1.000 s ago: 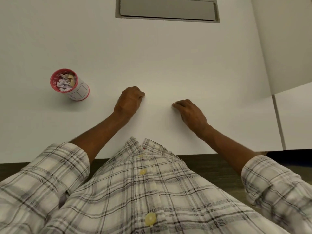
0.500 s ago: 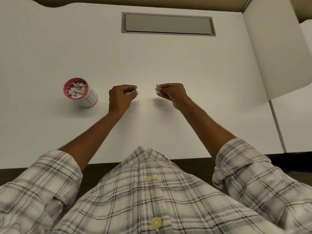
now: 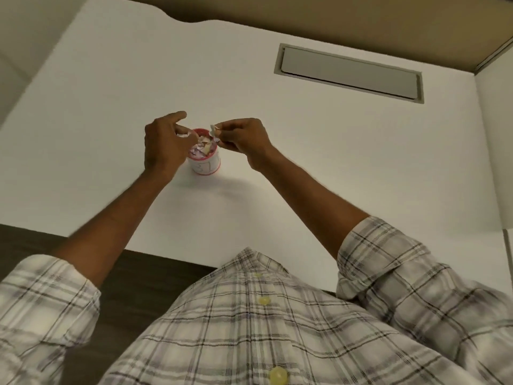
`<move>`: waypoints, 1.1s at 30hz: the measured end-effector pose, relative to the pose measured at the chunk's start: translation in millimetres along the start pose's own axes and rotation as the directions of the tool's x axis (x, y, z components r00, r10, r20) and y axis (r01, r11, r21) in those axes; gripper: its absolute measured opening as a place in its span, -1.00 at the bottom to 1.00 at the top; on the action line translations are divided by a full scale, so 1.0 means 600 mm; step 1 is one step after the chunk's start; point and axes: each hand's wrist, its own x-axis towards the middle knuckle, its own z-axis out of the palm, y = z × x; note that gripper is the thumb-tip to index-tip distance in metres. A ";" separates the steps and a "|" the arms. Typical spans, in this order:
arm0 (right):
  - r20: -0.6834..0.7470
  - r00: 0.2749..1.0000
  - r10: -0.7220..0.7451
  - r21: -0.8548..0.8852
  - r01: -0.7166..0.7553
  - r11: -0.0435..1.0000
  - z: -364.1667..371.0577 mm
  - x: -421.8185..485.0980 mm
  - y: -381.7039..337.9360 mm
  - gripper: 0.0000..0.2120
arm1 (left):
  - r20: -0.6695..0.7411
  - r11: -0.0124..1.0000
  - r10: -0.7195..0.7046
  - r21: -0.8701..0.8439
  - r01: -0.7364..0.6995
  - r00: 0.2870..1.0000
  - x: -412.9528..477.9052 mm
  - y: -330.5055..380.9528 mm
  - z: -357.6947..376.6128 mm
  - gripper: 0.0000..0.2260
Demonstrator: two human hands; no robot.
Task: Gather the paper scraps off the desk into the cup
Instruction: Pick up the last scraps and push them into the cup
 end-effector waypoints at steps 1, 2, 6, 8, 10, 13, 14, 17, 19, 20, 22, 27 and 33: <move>-0.009 1.000 -0.030 -0.078 0.030 0.997 0.017 0.008 0.002 -0.82 | 0.000 1.000 -0.009 -0.006 0.009 1.000 0.002 -0.004 -0.002 -0.49; -0.022 0.997 -0.071 -0.161 0.067 0.985 0.030 0.015 0.003 -0.83 | -0.003 1.000 -0.016 -0.008 0.016 1.000 0.004 -0.006 -0.003 -0.48; -0.036 0.982 -0.185 -0.410 0.155 0.899 0.053 0.034 0.003 -0.84 | 0.015 1.000 -0.015 -0.002 0.015 1.000 0.007 -0.002 0.000 -0.52; -0.020 0.983 -0.180 -0.462 0.151 0.874 0.054 0.037 -0.001 -0.82 | 0.027 1.000 -0.010 -0.005 0.010 1.000 0.008 0.000 0.002 -0.57; -0.011 0.981 -0.193 -0.512 0.161 0.844 0.053 0.038 -0.006 -0.80 | 0.032 1.000 0.002 0.007 -0.002 0.999 0.010 0.004 0.002 -0.62; -0.002 0.979 -0.204 -0.568 0.167 0.806 0.052 0.035 -0.014 -0.77 | 0.046 1.000 0.006 0.027 -0.008 0.999 0.014 0.008 0.003 -0.66; 0.001 0.977 -0.213 -0.580 0.174 0.796 0.053 0.035 -0.016 -0.76 | 0.052 0.999 0.006 0.035 -0.008 0.999 0.015 0.009 0.002 -0.67; -0.016 0.957 -0.288 -0.612 0.219 0.760 0.056 0.029 -0.012 -0.80 | 0.079 0.998 0.018 0.055 -0.022 0.997 0.020 0.007 0.001 -0.66; -0.032 0.936 -0.350 -0.632 0.252 0.733 0.059 0.025 -0.006 -0.83 | 0.106 0.997 0.023 0.074 -0.031 0.994 0.021 0.008 0.000 -0.65; -0.040 0.926 -0.376 -0.637 0.267 0.723 0.061 0.022 -0.003 -0.83 | 0.127 0.996 0.036 0.075 -0.046 0.991 0.021 0.008 0.001 -0.66; -0.039 0.908 -0.417 -0.656 0.292 0.696 0.059 0.015 0.004 -0.81 | 0.167 0.993 0.068 0.080 -0.082 0.984 0.020 0.010 0.002 -0.70; -0.006 0.892 -0.452 -0.695 0.321 0.643 0.011 -0.003 0.016 -0.90 | 0.179 0.986 0.099 0.111 -0.120 0.979 0.021 0.009 0.002 -0.81; -0.153 0.876 -0.457 -0.757 0.193 0.624 -0.152 -0.030 0.065 -0.92 | 0.179 0.978 0.154 0.115 -0.176 0.972 0.022 0.013 -0.002 -0.87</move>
